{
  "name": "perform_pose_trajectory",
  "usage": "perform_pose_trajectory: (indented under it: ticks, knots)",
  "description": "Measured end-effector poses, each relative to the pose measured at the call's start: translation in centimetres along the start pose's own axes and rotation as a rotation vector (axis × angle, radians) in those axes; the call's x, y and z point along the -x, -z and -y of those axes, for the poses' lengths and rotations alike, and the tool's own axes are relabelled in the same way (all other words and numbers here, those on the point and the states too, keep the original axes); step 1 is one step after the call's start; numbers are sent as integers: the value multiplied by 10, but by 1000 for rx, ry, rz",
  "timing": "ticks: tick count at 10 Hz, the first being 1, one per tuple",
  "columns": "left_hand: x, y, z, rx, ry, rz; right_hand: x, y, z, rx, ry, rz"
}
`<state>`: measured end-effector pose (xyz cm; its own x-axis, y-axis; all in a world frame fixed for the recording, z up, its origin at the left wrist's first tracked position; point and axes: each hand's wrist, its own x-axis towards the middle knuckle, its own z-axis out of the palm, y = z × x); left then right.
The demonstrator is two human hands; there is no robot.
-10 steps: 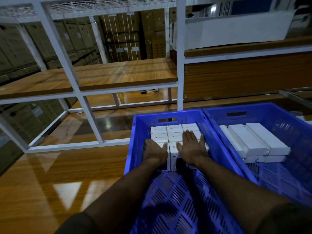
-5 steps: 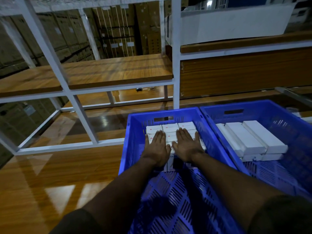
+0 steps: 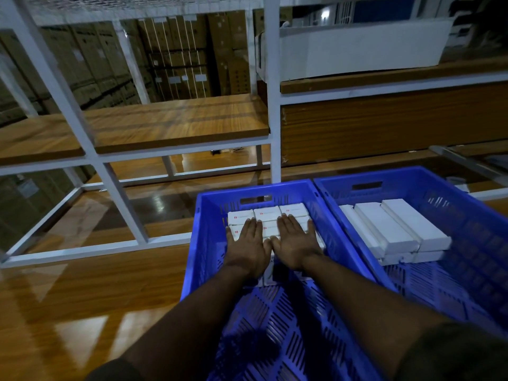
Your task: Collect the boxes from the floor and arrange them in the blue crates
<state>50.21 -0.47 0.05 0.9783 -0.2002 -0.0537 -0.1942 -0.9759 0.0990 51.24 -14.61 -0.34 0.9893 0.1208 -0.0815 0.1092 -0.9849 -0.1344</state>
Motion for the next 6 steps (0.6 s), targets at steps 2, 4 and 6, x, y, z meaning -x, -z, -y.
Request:
perform_pose_trajectory:
  ticks: [2,4,6]
  knots:
    - [-2,6,-2,27,21,64,2,10,-5,-141,8,-5]
    - [-6,21,2,157,8,100,15,10,-7,-214,-63,-73]
    - [8,11,-9,84,-30,-48,41,25,-6,-122,-43,-180]
